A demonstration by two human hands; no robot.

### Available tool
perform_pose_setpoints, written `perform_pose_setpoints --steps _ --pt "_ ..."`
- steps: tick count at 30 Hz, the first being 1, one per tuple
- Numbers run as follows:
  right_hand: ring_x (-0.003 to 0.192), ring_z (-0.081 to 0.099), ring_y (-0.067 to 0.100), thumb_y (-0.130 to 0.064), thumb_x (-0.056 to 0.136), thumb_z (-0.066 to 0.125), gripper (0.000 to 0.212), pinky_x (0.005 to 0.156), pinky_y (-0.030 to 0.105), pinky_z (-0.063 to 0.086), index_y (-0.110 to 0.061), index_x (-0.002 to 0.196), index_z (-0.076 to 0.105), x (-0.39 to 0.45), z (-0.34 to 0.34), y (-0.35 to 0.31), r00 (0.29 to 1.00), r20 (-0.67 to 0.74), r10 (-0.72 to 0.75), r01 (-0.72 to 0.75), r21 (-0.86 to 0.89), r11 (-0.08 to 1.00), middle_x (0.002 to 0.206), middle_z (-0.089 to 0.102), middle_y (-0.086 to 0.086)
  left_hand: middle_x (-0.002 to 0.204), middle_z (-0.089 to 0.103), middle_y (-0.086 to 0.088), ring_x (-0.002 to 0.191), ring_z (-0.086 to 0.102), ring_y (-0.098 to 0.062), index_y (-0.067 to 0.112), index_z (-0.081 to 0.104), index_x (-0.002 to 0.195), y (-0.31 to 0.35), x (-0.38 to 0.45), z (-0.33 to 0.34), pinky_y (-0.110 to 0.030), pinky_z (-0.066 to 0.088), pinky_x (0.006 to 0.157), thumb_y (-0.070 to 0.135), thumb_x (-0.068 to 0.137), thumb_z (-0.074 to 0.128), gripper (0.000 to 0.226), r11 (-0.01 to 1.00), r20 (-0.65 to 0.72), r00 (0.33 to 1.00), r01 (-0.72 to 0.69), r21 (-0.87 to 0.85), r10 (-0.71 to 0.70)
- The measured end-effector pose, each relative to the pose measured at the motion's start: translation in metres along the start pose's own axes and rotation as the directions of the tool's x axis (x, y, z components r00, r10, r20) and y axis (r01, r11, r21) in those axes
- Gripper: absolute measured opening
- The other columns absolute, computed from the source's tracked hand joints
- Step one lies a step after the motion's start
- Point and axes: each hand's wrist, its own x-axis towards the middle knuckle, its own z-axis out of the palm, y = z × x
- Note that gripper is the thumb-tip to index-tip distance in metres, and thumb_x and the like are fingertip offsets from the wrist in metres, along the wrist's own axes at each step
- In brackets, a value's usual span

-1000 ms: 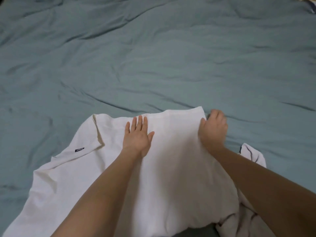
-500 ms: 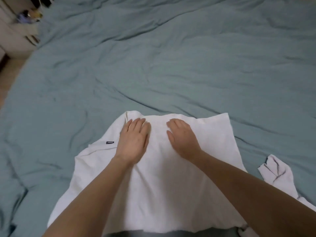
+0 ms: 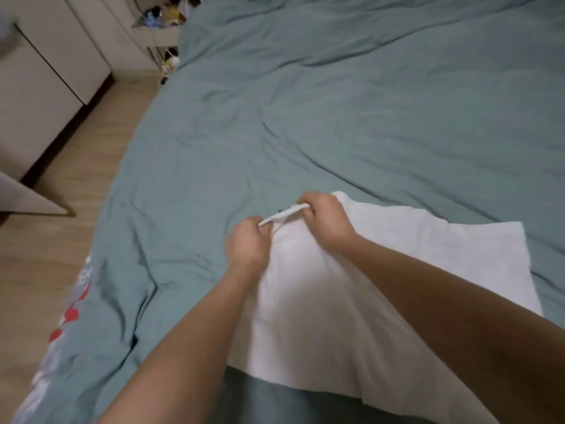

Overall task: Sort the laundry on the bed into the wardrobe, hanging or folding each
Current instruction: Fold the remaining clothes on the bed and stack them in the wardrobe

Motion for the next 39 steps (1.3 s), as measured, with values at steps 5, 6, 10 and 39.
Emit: perform_pose_setpoints --steps 5,6,10,39 --pt "0.146 0.018 0.019 -0.021 0.098 0.05 0.058 0.113 0.028 0.019 -0.011 0.149 0.025 -0.005 0.018 -0.027 0.996 0.029 0.08 -0.083 0.124 0.989 0.16 0.011 0.008 0.116 0.062 -0.024 0.111 0.057 -0.037 0.0 0.059 0.108 -0.032 0.008 -0.022 -0.038 0.044 0.089 0.036 0.1 0.04 0.043 0.922 0.051 0.93 0.369 -0.116 -0.365" --pt "0.146 0.018 0.02 -0.022 0.098 0.049 0.056 0.114 0.028 0.017 -0.011 0.149 0.027 -0.017 0.024 -0.028 0.995 0.029 0.092 -0.094 0.071 0.993 0.16 0.012 0.009 0.117 0.062 -0.025 0.111 0.057 -0.038 -0.002 0.061 0.108 -0.041 0.0 -0.023 -0.04 0.044 0.092 0.043 0.099 0.037 0.052 0.924 0.132 0.919 0.379 -0.042 -0.371" --pt "0.147 0.011 0.021 -0.031 0.101 0.037 0.053 0.117 0.031 0.004 -0.014 0.15 0.026 -0.071 0.042 -0.031 0.983 0.039 0.178 -0.171 -0.139 0.975 0.16 0.014 0.01 0.113 0.065 -0.019 0.106 0.06 -0.035 0.002 0.064 0.104 -0.06 -0.048 -0.026 -0.039 0.047 0.092 0.063 0.093 0.034 0.068 0.943 0.352 0.877 0.325 0.071 -0.329" --pt "0.148 0.002 0.015 -0.045 0.103 0.022 0.058 0.119 0.033 0.0 -0.02 0.153 0.01 -0.166 0.04 -0.026 0.825 0.282 0.49 -0.546 0.172 0.82 0.161 0.002 -0.002 0.091 0.066 -0.006 0.078 0.063 -0.021 0.005 0.059 0.114 -0.048 -0.096 -0.07 -0.03 0.049 0.064 0.03 0.089 0.067 0.036 0.552 0.598 0.737 0.655 -0.515 -0.317"
